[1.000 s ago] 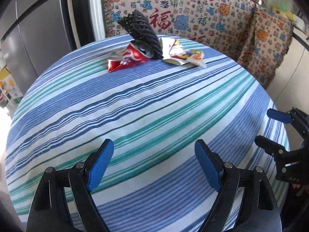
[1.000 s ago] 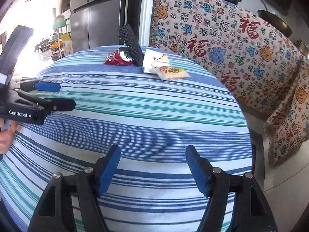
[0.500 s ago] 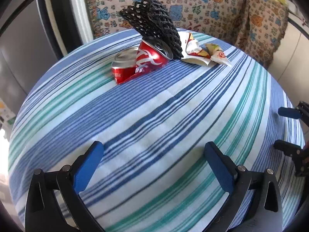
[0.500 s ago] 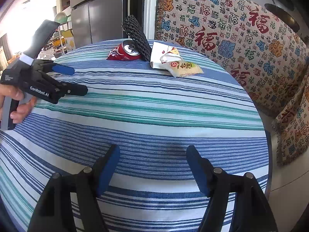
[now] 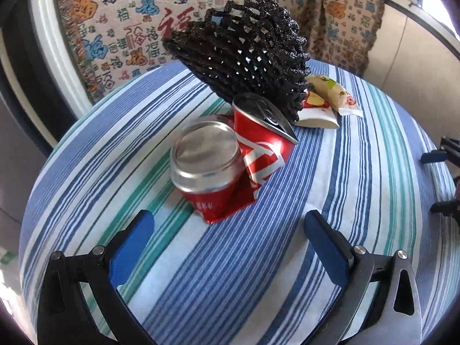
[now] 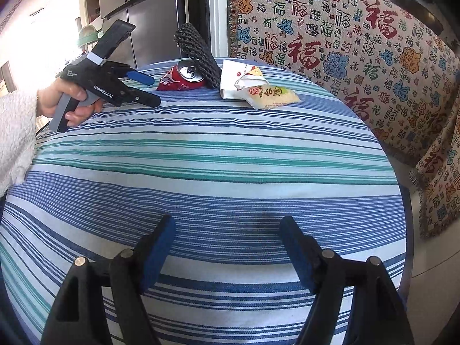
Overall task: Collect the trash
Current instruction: 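Grasp the crushed red cola can with the left tool while the right tool grasps the yellow snack wrapper, then lift the cola can with the left tool while the right tool lifts the snack wrapper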
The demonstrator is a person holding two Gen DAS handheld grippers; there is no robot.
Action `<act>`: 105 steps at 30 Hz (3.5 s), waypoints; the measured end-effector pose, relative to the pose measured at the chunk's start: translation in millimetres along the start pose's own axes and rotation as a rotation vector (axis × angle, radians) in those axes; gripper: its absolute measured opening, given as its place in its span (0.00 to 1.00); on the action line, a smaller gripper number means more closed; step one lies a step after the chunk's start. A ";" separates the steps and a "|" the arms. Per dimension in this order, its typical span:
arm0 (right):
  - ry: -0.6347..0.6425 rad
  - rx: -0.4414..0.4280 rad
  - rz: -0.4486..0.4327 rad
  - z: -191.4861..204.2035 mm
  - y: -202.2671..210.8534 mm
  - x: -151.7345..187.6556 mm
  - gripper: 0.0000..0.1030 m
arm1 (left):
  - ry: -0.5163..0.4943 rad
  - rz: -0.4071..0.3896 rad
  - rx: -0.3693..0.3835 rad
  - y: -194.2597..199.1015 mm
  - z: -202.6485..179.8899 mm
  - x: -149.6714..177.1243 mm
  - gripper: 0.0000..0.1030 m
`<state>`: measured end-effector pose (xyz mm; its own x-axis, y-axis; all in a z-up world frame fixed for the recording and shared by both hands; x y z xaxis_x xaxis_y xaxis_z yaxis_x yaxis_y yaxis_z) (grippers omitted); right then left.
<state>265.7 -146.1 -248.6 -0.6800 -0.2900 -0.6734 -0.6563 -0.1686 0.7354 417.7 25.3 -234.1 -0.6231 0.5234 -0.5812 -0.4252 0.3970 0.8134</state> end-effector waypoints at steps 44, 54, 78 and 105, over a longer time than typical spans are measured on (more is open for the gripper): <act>-0.515 -0.066 -0.025 -58.9 -65.9 -118.8 0.72 | 0.559 -0.066 -0.394 67.7 -79.4 109.8 0.87; -0.466 0.032 0.051 -72.1 -69.3 -103.9 0.22 | 0.460 -0.128 -0.183 62.0 -89.9 89.5 0.87; -0.038 -0.288 -0.026 54.4 36.0 -48.2 0.69 | 0.497 -0.081 -0.274 91.6 -108.7 137.4 0.96; -0.206 -0.032 -0.061 -0.7 -2.0 -107.9 0.77 | 0.470 -0.048 -0.310 77.3 -105.6 121.3 0.98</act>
<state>340.6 -115.1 -177.4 -0.6942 -0.0799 -0.7153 -0.6897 -0.2103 0.6929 239.8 39.8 -239.1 -0.7933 0.0904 -0.6021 -0.5892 0.1352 0.7966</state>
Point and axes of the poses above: each gripper's, at about its wrist camera, not at the fingertips, and y roughly against the way its jaws point, z to its left, x to its underside, the point moved 3 cm from there along -y, roughly the way its jaws point, and after that the axes turned 2 degrees about x, right-handed, at the moved point
